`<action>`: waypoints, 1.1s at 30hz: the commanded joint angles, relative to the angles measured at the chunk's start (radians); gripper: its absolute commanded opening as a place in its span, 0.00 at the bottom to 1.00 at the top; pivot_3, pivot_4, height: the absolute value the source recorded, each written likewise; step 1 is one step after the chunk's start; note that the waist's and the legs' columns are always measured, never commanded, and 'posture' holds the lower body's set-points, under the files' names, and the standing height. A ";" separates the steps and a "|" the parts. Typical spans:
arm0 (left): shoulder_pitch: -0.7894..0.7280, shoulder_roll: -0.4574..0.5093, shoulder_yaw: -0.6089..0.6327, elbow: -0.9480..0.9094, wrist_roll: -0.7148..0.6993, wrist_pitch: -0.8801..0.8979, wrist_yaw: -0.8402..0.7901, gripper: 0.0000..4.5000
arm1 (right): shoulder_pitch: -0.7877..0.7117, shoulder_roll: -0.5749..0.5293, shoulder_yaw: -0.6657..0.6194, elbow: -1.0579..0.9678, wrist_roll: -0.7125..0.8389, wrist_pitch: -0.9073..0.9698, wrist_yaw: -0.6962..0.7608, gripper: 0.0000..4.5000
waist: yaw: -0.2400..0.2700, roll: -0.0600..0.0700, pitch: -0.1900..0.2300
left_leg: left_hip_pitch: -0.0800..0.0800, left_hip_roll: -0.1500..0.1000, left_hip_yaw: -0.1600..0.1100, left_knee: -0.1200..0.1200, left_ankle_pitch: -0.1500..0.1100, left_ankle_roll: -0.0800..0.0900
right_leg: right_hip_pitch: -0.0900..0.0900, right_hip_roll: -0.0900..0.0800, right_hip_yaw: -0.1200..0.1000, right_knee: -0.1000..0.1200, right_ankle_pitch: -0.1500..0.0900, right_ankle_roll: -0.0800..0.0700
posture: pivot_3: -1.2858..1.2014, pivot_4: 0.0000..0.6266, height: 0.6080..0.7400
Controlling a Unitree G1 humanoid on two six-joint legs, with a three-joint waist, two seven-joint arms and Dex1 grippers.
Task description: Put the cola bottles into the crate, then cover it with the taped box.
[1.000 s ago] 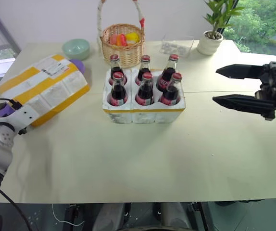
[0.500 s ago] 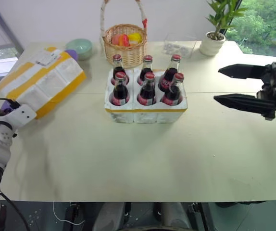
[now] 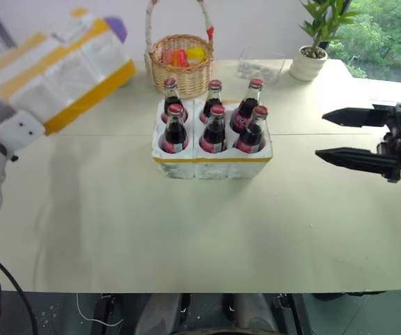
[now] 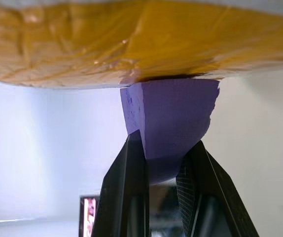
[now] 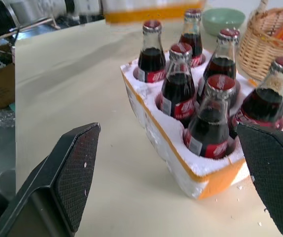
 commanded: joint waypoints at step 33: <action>-0.263 -0.043 -0.230 -0.678 0.121 0.013 -0.648 0.60 | 0.121 0.030 -0.121 -0.033 0.010 -0.032 -0.040 1.00 | -0.001 0.000 0.000 | 0.000 0.000 0.001 0.004 0.000 0.001 | 0.001 0.001 0.000 0.002 0.000 0.001 | 0.52 0.24 0.98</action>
